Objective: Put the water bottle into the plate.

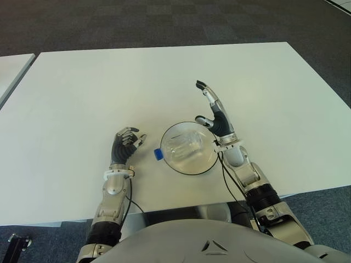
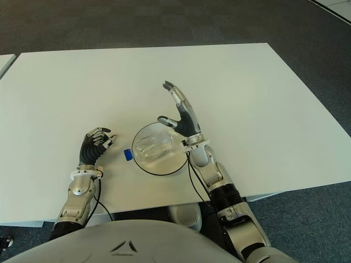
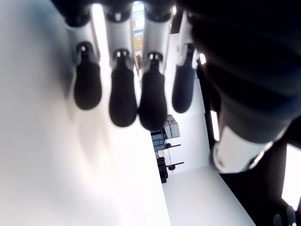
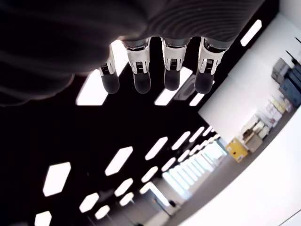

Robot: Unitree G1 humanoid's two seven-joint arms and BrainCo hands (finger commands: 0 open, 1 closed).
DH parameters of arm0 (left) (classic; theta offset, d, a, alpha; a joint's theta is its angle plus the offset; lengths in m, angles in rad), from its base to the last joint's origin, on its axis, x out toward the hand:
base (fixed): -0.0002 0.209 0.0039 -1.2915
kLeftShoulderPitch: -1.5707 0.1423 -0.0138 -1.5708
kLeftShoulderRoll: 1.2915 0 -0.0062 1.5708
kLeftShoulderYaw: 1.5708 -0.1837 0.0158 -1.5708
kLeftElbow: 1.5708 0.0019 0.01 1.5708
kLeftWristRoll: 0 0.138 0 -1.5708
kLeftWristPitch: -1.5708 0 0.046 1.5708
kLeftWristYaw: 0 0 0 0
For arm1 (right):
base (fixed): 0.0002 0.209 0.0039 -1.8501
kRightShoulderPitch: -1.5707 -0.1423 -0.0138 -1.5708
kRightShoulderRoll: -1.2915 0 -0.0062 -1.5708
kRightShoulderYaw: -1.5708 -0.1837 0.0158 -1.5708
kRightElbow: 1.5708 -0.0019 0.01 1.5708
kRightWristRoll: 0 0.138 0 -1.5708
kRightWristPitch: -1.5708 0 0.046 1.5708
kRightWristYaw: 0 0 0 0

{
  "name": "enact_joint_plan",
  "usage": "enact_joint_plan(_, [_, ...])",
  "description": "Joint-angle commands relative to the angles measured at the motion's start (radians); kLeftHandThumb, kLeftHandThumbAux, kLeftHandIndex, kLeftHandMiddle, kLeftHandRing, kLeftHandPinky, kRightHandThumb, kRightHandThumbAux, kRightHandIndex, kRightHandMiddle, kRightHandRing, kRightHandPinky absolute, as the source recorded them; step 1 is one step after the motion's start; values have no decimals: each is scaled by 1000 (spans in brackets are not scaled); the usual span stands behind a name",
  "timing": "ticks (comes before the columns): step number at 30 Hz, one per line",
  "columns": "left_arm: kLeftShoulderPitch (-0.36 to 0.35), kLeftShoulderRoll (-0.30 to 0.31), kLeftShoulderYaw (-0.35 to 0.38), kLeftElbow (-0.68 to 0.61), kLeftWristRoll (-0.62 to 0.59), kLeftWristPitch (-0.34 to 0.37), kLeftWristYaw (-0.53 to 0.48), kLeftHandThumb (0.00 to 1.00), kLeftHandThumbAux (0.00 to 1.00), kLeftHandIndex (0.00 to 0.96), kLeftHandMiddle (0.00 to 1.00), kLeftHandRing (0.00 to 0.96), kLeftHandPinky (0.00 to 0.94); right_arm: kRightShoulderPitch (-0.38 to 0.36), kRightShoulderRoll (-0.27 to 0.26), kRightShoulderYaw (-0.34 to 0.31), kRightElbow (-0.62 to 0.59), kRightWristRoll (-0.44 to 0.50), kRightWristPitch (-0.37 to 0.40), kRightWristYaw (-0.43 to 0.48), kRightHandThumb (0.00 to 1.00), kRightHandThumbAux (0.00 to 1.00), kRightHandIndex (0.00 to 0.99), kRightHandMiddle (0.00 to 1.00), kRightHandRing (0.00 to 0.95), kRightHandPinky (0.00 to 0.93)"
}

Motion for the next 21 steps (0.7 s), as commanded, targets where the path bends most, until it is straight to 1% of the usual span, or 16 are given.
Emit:
enact_joint_plan(1, [10, -6, 2, 9, -5, 27, -12, 706, 716, 436, 688, 672, 644, 33, 1, -61, 35, 78, -67, 20, 462, 114, 0, 0, 0, 0])
enact_joint_plan(7, [8, -8, 4, 16, -3, 24, -8, 707, 716, 436, 693, 677, 647, 36, 14, -105, 60, 131, -107, 52, 429, 107, 0, 0, 0, 0])
enact_joint_plan(9, [4, -8, 2, 23, 5, 13, -3, 706, 716, 436, 693, 676, 647, 49, 37, -124, 72, 210, -109, 87, 425, 117, 0, 0, 0, 0])
enact_joint_plan(11, [2, -6, 0, 26, 10, 6, -2, 706, 716, 436, 690, 674, 643, 62, 55, -142, 94, 262, -117, 111, 423, 128, 0, 0, 0, 0])
enact_joint_plan(14, [2, -4, -2, 25, 12, -1, -5, 704, 717, 436, 687, 671, 644, 74, 71, -164, 122, 286, -131, 124, 419, 169, 0, 0, 0, 0])
enact_joint_plan(19, [2, 0, -5, 25, 14, -13, -12, 703, 717, 435, 688, 674, 650, 83, 102, -199, 119, 339, -105, 156, 409, 255, 0, 0, 0, 0])
enact_joint_plan(20, [3, 0, -6, 23, 13, -12, -14, 703, 718, 435, 687, 674, 648, 91, 112, -208, 113, 367, -90, 169, 404, 284, 0, 0, 0, 0])
enact_joint_plan(21, [3, 1, -6, 23, 12, -12, -15, 703, 718, 435, 686, 674, 647, 96, 119, -216, 110, 387, -79, 179, 387, 337, 0, 0, 0, 0])
